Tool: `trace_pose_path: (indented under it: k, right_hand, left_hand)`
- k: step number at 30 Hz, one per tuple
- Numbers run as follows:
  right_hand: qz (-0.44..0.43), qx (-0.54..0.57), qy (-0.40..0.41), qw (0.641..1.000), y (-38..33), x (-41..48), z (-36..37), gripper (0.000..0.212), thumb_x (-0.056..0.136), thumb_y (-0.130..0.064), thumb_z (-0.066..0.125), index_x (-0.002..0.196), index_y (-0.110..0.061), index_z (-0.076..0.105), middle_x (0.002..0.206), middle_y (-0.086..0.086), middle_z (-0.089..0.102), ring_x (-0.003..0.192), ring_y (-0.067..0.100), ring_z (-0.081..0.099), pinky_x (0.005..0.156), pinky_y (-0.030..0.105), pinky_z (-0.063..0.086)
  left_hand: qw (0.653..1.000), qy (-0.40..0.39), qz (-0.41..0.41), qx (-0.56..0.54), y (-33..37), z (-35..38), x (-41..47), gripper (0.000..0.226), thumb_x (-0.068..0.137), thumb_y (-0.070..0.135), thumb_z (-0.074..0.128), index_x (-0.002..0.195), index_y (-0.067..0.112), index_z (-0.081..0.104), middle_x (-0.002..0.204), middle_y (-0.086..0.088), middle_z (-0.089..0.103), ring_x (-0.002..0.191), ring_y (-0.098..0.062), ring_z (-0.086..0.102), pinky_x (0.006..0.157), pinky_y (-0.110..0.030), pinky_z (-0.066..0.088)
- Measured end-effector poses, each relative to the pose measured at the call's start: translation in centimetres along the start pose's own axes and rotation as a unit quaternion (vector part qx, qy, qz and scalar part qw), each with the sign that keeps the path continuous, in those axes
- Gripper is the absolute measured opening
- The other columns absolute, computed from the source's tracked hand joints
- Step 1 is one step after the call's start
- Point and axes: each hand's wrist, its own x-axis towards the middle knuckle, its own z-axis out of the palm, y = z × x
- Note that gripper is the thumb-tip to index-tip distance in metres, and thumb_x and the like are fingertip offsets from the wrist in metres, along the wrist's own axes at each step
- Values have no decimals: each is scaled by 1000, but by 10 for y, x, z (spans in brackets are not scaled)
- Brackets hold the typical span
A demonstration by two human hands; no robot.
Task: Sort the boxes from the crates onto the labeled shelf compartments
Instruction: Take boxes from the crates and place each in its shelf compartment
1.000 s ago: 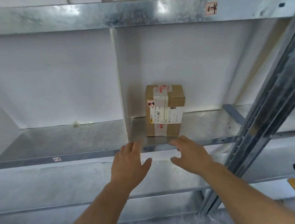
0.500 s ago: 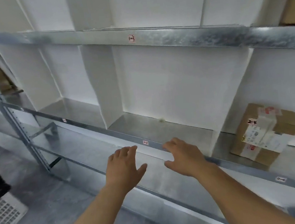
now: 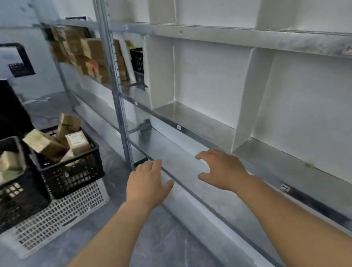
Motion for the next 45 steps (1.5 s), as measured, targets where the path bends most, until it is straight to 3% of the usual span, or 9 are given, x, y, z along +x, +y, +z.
trace_pose_path:
  k: [10, 22, 29, 38, 45]
  right_hand:
    - [-132, -1, -15, 991, -161, 114, 31, 54, 89, -39, 55, 140, -31, 40, 134, -2, 46, 121, 20, 49, 92, 34, 43]
    - [-263, -16, -39, 964, -282, 225, 63, 54, 91, -39, 52, 142, -30, 38, 137, -4, 45, 124, 17, 47, 91, 35, 45]
    - [-284, -2, -64, 957, -320, 329, 83, 54, 89, -41, 54, 140, -31, 38, 131, -4, 48, 120, 17, 49, 89, 37, 47]
    - [-273, 20, -98, 957, -330, 487, 107, 57, 90, -38, 55, 143, -31, 36, 141, -3, 44, 124, 20, 47, 91, 36, 46]
    - [-246, 23, -127, 961, -323, 575, 137, 60, 90, -38, 55, 145, -27, 34, 138, 0, 45, 122, 22, 50, 88, 35, 46]
  left_hand:
    - [991, 31, -129, 32, -171, -38, -3, 72, 88, 59, 47, 146, 20, 29, 145, -1, 39, 131, -24, 38, 104, -39, 35]
    - [965, 46, -256, 30, -298, -46, 11, 72, 88, 58, 48, 146, 22, 28, 145, 2, 38, 133, -21, 35, 107, -38, 32]
    - [957, 42, -285, 36, -367, -46, 78, 71, 89, 59, 45, 146, 22, 28, 144, 2, 39, 132, -21, 36, 107, -38, 32]
    - [955, 2, -294, 41, -440, -29, 214, 71, 90, 59, 46, 147, 22, 26, 146, 2, 38, 135, -21, 35, 108, -38, 33]
    - [957, -29, -288, 24, -482, 3, 284, 62, 89, 56, 49, 139, 20, 36, 137, -1, 47, 125, -23, 44, 98, -36, 40]
